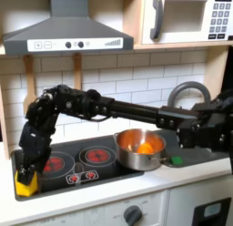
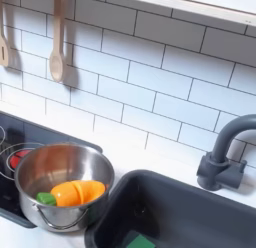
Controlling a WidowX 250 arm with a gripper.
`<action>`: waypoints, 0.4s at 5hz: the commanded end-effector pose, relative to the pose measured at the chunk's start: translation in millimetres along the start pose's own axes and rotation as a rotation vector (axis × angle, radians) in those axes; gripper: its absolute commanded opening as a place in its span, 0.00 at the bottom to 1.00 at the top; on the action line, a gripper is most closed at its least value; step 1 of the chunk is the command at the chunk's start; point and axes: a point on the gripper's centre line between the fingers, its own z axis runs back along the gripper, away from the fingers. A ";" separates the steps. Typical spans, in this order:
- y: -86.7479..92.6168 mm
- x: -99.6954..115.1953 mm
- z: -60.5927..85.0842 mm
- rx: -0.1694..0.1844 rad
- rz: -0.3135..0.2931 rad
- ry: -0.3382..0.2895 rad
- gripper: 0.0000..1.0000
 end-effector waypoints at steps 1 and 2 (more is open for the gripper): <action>0.3 -1.0 -2.6 0.004 0.009 0.009 1.00; -0.1 0.3 -2.0 0.003 0.009 0.007 1.00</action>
